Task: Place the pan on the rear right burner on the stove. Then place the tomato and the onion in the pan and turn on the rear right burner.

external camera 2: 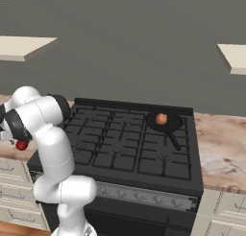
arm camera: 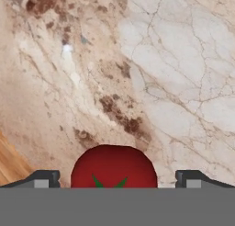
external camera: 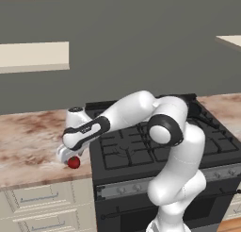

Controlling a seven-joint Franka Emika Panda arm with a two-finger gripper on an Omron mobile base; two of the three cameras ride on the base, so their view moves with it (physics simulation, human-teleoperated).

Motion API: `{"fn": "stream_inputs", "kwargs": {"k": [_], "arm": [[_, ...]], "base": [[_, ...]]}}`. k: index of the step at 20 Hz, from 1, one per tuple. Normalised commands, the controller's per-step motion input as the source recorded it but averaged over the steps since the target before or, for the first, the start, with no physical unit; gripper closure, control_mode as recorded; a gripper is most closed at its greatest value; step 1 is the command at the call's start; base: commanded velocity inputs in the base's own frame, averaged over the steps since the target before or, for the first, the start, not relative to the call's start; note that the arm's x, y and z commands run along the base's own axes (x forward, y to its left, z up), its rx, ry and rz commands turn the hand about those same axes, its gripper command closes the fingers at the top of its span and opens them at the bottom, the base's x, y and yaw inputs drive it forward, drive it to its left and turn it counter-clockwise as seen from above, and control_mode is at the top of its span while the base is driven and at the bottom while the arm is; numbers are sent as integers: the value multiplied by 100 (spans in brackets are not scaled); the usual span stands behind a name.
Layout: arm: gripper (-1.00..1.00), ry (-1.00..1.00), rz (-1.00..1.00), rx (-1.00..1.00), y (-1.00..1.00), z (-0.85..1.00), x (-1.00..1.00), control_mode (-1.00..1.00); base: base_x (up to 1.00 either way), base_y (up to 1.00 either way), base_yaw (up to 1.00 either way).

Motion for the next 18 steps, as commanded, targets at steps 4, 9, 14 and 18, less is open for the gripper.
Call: {"fn": "stream_inputs", "kwargs": {"k": [4,9,14,18], "arm": [[-100,0,-2,0,0,-16,0,-100],[-100,0,-1,0,0,-9,0,-100],[-100,0,0,0,0,0,0,-100],[100,0,0,0,0,0,0,-100]], "base": [[0,0,0],[0,0,0],[0,0,0],[0,0,0]]}}
